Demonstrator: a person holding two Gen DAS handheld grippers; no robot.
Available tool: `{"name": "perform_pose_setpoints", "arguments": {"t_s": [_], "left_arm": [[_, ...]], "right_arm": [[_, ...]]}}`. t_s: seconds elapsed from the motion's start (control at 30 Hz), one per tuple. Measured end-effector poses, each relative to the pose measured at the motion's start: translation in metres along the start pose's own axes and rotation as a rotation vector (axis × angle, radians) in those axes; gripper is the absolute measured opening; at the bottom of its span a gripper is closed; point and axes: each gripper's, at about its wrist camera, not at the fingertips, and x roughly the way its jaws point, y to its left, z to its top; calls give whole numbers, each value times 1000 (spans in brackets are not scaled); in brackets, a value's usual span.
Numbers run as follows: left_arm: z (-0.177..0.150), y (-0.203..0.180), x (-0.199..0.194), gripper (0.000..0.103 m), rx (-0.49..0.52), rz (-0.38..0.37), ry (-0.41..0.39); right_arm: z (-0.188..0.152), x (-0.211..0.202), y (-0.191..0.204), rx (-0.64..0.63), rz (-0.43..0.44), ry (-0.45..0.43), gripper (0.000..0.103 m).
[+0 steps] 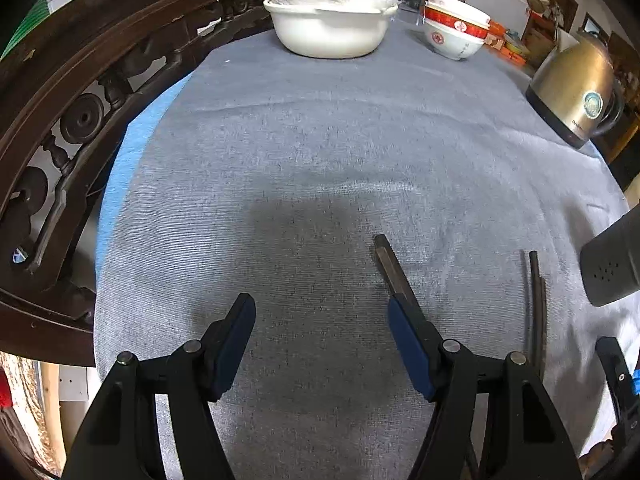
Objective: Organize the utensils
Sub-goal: 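Lower the left tool around one dark chopstick while the right tool hovers beside it, then close the left tool on one dark chopstick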
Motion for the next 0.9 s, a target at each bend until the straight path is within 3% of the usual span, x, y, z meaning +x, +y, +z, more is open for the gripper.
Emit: {"name": "perform_pose_setpoints", "arguments": {"t_s": [0.9], "left_arm": [[14,-43,14,69,90,-39,0]], "right_arm": [[1,1,1,3,5,0,57]]}}
